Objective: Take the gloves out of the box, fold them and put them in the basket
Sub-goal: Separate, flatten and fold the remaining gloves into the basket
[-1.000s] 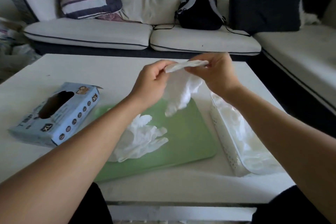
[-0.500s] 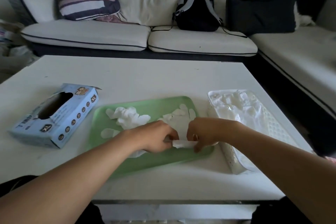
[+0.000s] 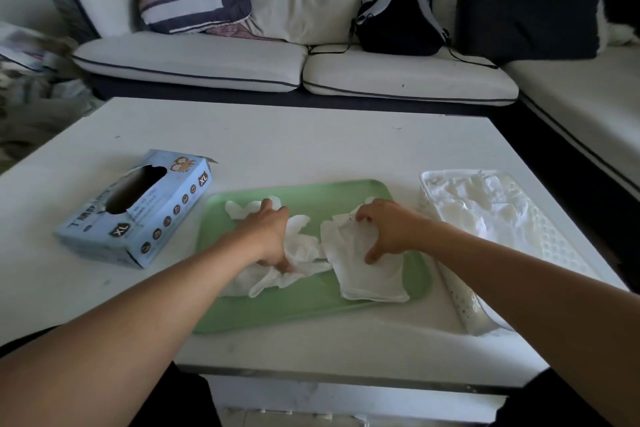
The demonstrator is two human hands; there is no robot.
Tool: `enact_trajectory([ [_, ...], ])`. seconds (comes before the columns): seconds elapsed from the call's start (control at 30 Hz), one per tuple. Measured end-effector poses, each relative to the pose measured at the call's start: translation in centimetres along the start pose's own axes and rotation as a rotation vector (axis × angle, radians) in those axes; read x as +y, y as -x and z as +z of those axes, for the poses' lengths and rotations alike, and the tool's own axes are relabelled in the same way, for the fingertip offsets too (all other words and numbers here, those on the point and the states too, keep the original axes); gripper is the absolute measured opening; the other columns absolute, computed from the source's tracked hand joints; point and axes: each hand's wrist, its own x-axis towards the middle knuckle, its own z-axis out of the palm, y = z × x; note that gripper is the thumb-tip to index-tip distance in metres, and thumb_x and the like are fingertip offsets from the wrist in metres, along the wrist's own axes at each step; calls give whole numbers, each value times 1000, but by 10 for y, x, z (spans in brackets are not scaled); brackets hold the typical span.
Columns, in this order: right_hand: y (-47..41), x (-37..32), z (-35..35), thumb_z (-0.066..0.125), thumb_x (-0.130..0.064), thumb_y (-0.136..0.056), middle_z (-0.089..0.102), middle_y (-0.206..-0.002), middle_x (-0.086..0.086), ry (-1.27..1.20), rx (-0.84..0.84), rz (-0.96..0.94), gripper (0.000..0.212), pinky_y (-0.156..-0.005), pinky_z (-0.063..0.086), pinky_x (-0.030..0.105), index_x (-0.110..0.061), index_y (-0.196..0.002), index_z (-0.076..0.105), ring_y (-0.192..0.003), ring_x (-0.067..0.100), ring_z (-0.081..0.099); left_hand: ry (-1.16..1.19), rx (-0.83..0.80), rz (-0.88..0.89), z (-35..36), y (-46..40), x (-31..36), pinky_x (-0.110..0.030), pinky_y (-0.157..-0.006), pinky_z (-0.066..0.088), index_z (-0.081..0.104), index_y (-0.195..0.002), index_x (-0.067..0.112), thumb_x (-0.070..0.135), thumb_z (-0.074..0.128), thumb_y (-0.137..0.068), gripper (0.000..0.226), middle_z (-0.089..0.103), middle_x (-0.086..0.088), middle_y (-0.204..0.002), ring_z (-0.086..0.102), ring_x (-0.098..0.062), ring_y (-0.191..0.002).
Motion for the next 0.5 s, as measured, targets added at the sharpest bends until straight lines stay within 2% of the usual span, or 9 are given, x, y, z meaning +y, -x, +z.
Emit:
enact_trajectory([
  [0.1,-11,0,-3,94,-36,-60,29,-158,4,21,-43,-12,116,-115,32,37,-22,-155,30,-142,29,31,-28,26,-26,-2,0,-9,-37,-77,51,41,-139,18,16,84,-75,77,33,-8,-141,55,-30,-117],
  [0.17,-14,-3,-6,94,-36,-60,8,-167,1,67,-81,-15,130,-120,24,42,-28,-160,11,-149,32,14,-83,-9,-75,-5,0,-19,-35,-72,51,35,-149,19,8,78,-81,80,29,-10,-146,56,-30,-117],
  [0.2,-15,-5,-7,94,-36,-59,4,-167,0,80,-88,-10,133,-121,23,44,-30,-160,8,-150,33,10,-95,-27,-90,-8,2,-23,-35,-73,53,33,-151,20,10,79,-81,84,29,-10,-146,57,-30,-114],
  [0.27,-16,-7,-8,95,-35,-57,9,-165,2,102,-80,-10,131,-119,27,45,-32,-159,13,-148,34,12,-69,-62,-90,-16,3,-31,-37,-79,59,33,-151,22,24,88,-74,95,32,-8,-141,60,-26,-106],
  [0.37,-17,-10,-6,96,-34,-52,33,-144,1,123,-22,-62,100,-106,41,43,-35,-137,43,-133,29,30,81,-4,-61,-27,8,-40,-35,-81,56,37,-145,24,30,92,-70,93,37,-4,-137,59,-21,-101],
  [0.43,-20,-11,-5,95,-37,-54,37,-134,1,177,-39,-68,88,-102,43,40,-34,-129,50,-128,27,34,104,48,-42,-31,12,-43,-33,-83,50,46,-137,21,33,90,-74,78,44,-2,-135,57,-23,-108],
  [0.5,-21,-9,-5,95,-39,-55,35,-138,5,198,-70,-40,105,-108,40,43,-34,-145,41,-132,29,30,118,92,-5,-34,12,-45,-31,-82,49,59,-117,20,35,86,-80,48,56,0,-123,59,-22,-107],
])
